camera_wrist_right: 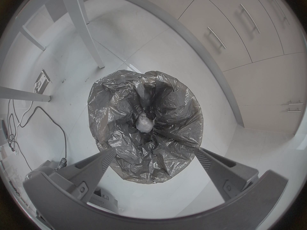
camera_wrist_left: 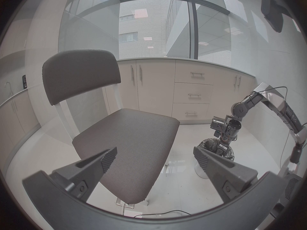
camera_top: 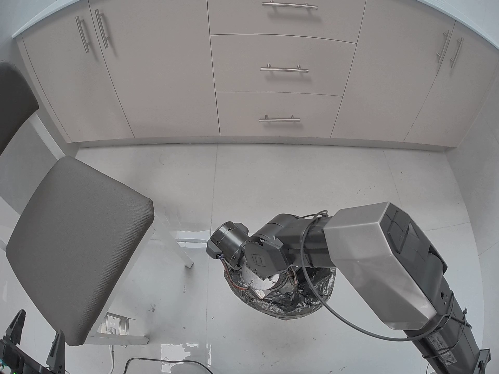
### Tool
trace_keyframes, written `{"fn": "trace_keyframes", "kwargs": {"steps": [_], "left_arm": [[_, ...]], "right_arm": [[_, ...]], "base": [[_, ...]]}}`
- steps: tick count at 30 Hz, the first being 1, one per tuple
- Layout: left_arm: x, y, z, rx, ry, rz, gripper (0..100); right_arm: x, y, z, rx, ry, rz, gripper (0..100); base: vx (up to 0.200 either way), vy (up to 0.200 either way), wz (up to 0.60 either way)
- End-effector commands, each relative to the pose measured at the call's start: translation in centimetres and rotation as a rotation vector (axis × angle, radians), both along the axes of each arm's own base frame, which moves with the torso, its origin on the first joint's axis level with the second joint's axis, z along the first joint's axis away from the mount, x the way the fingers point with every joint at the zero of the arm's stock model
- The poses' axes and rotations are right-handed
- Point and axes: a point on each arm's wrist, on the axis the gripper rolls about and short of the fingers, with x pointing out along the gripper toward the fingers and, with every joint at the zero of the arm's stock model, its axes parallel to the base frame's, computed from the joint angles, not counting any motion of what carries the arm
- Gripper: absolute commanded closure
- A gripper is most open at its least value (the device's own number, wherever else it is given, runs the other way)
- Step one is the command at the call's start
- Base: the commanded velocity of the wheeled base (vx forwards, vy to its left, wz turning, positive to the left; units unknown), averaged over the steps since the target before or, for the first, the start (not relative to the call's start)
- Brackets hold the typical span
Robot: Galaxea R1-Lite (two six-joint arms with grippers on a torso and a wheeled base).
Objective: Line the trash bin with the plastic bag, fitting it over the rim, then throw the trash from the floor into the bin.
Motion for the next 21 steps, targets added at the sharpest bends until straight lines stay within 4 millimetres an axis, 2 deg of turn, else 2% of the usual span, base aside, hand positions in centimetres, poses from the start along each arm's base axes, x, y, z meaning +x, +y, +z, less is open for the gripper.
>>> {"fn": "trace_keyframes", "kwargs": {"steps": [1, 12, 13, 21], "left_arm": [[0.0, 0.0, -0.3, 0.001, -0.006, 0.000, 0], [0.0, 0.0, -0.3, 0.001, -0.004, 0.000, 0], [0.0, 0.0, -0.3, -0.001, -0.006, 0.000, 0], [0.0, 0.0, -0.3, 0.001, -0.006, 0.000, 0]], "right_arm": [[0.0, 0.0, -0.1, -0.002, 0.001, -0.001, 0], [0.2, -0.1, -0.2, -0.002, -0.008, -0.008, 0], [0.4, 0.0, -0.3, 0.006, -0.020, -0.011, 100], [1.3, 0.7, -1.4, 0.058, -0.090, -0.017, 100]], "base": [[0.000, 0.000, 0.00], [0.000, 0.000, 0.00], [0.000, 0.000, 0.00], [0.000, 0.000, 0.00]]}}
